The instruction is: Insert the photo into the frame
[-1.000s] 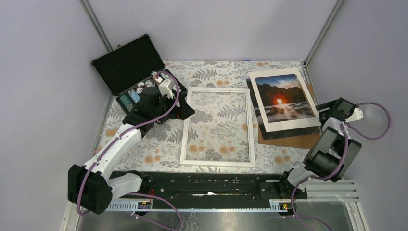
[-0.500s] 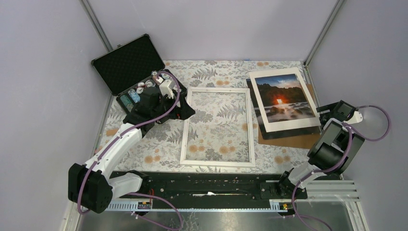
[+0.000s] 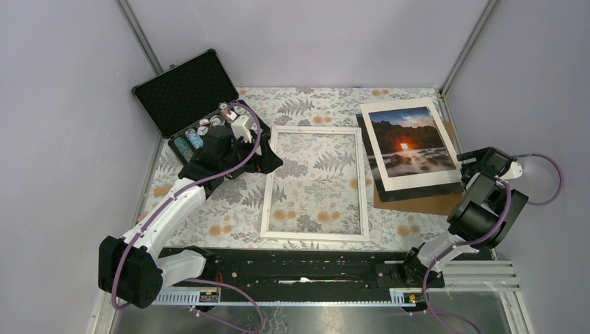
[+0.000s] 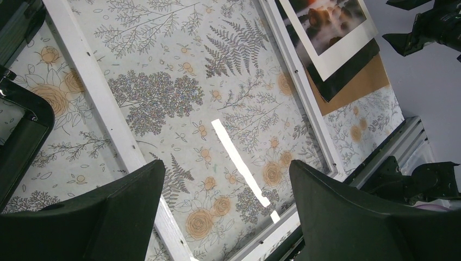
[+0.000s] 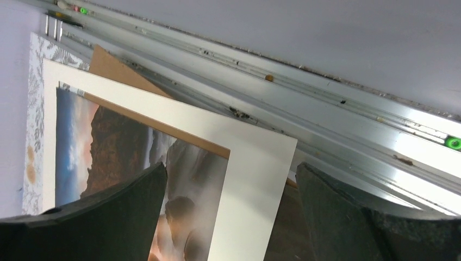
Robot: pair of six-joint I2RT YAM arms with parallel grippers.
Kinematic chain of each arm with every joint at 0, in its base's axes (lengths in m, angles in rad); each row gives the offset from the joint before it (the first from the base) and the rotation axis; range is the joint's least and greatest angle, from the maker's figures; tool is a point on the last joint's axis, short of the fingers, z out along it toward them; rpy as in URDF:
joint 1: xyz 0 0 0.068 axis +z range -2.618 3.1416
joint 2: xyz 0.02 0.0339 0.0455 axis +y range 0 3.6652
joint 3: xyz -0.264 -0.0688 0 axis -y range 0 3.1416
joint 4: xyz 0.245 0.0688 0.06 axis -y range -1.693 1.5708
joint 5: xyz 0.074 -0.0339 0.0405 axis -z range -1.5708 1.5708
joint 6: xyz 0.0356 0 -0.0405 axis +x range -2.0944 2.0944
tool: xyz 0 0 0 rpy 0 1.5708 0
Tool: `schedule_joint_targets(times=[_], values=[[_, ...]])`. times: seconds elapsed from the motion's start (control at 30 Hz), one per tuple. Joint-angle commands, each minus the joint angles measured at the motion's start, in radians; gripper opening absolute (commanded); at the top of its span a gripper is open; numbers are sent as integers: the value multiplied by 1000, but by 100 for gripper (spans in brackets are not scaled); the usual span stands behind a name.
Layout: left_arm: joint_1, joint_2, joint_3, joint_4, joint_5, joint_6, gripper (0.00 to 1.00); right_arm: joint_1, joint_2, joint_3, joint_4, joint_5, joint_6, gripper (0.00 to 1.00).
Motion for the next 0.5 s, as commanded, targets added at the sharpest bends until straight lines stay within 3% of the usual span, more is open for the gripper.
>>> schedule_joint_targets(times=[0.0,0.23,0.47], values=[[-4,-14,-12,52,20,1,89,-51,39,-33,-40,-42,82,96],[-4,-10,-11,53,20,1,90,-61,24,-67,-59,19,98,97],[-4,-20,-12,50,16,3,90,-61,60,-50,-29,-18,98,97]])
